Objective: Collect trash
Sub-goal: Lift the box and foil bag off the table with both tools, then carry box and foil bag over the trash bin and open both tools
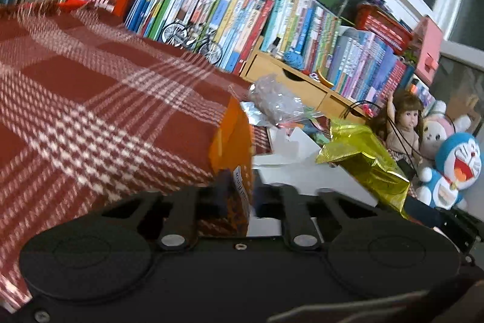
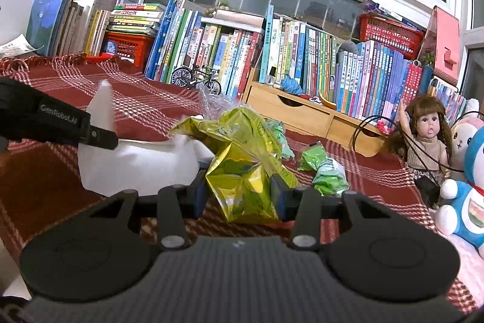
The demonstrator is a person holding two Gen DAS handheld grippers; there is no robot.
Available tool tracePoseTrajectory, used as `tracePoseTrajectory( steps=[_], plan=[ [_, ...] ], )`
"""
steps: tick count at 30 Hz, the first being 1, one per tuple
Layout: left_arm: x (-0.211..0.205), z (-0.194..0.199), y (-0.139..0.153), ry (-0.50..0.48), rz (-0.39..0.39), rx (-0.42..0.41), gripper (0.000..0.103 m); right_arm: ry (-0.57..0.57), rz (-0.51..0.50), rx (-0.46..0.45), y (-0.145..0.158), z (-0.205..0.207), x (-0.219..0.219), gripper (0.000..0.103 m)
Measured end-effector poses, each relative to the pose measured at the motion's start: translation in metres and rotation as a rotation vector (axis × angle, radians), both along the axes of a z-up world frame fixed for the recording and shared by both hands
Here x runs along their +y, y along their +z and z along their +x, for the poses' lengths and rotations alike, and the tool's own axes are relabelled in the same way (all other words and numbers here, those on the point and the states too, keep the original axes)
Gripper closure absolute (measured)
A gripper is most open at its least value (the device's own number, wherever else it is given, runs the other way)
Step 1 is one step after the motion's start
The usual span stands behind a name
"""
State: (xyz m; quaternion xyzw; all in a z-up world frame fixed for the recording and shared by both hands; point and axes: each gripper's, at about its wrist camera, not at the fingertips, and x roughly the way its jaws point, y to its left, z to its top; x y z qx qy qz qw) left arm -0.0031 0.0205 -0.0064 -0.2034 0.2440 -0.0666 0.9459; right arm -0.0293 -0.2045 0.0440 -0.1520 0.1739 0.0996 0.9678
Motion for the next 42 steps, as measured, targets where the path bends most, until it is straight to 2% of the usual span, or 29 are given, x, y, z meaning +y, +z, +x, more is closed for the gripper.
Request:
tracePoseTrajectory(
  steps=[4, 6, 9, 15, 22, 34, 39, 42],
  plan=[
    [-0.001, -0.009, 0.011, -0.036, 0.044, -0.04, 0.101, -0.012, -0.006, -0.014, 0.004, -0.008, 0.001, 0.057],
    [0.0, -0.015, 0.018, -0.047, 0.053, -0.053, 0.101, -0.022, -0.001, -0.02, 0.006, -0.012, 0.001, 0.057],
    [0.0, -0.027, 0.027, -0.043, 0.114, -0.084, 0.102, -0.024, 0.005, -0.026, 0.011, -0.019, 0.001, 0.058],
    [0.005, -0.056, 0.043, -0.055, 0.162, -0.11, 0.102, -0.013, 0.023, -0.047, 0.021, -0.043, 0.003, 0.059],
    [0.01, -0.107, 0.053, -0.088, 0.211, -0.122, 0.101, 0.023, 0.072, -0.049, 0.034, -0.081, 0.007, 0.059],
    [0.015, -0.214, 0.037, -0.116, 0.29, -0.125, 0.101, 0.116, 0.175, 0.068, 0.018, -0.168, 0.025, 0.059],
    [0.015, -0.247, 0.018, -0.135, 0.328, -0.059, 0.101, 0.148, 0.218, 0.158, 0.003, -0.197, 0.032, 0.059],
    [0.013, -0.255, 0.001, -0.148, 0.354, -0.001, 0.101, 0.152, 0.272, 0.236, -0.01, -0.204, 0.032, 0.059]
  ],
)
